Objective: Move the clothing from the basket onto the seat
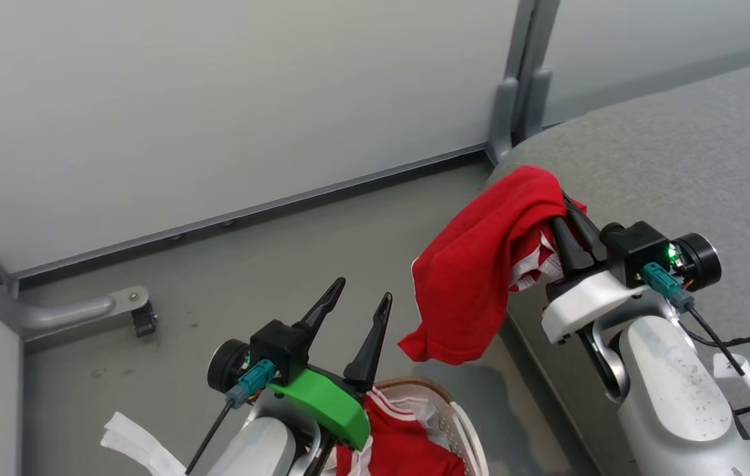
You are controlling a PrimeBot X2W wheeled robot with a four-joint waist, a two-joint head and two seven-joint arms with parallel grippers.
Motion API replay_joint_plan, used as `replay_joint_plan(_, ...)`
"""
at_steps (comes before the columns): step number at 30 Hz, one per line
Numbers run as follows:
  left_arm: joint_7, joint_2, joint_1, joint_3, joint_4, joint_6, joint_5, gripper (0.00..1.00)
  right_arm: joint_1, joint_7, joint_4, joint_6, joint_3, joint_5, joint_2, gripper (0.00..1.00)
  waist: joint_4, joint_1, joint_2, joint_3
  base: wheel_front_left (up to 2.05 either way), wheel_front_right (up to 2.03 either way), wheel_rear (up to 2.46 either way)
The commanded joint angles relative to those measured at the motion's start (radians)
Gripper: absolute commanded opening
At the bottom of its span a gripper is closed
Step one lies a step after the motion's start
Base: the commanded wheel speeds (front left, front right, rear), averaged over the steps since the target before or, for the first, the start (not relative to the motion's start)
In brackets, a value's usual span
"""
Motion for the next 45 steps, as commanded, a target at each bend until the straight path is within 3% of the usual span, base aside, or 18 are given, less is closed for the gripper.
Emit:
replay_joint_plan(1,0.0,0.001,0.012,0.0,-0.002,-0.002,0.012,1.0,-0.005,-0.002,0.0,-0.001,-0.008,-0.005,-0.004,0.0,-0.129,0.0,-0.0001,0.026,0.0,0.0,0.0)
replay_joint_plan(11,-0.001,-0.001,-0.012,-0.024,0.003,-0.002,0.026,1.0,0.007,-0.002,-0.005,-0.001,-0.049,-0.01,-0.003,0.0,-0.256,0.0,-0.0001,0.07,0.0,0.0,0.0)
replay_joint_plan(20,-0.001,-0.002,-0.012,-0.04,0.007,-0.002,0.027,1.0,0.013,-0.002,-0.011,-0.001,-0.075,-0.018,-0.003,0.0,-0.287,0.0,-0.0001,0.077,0.0,0.0,0.0)
replay_joint_plan(33,-0.001,0.023,-0.061,-0.068,-0.008,-0.002,0.044,1.0,-0.106,-0.002,-0.007,-0.001,-0.17,-0.042,-0.003,0.0,-0.22,0.0,-0.0001,0.214,0.0,0.0,0.0)
replay_joint_plan(38,-0.001,0.053,-0.119,-0.082,-0.034,-0.002,0.067,1.0,-0.309,-0.002,-0.007,-0.001,-0.274,-0.112,-0.011,0.0,-0.172,0.0,-0.0001,0.334,0.0,0.0,0.0)
replay_joint_plan(45,-0.001,0.074,-0.189,-0.08,-0.079,-0.002,0.094,1.0,-0.589,-0.002,0.062,-0.001,-0.396,-0.169,-0.116,0.0,-0.103,0.0,-0.0001,0.469,0.0,0.0,0.0)
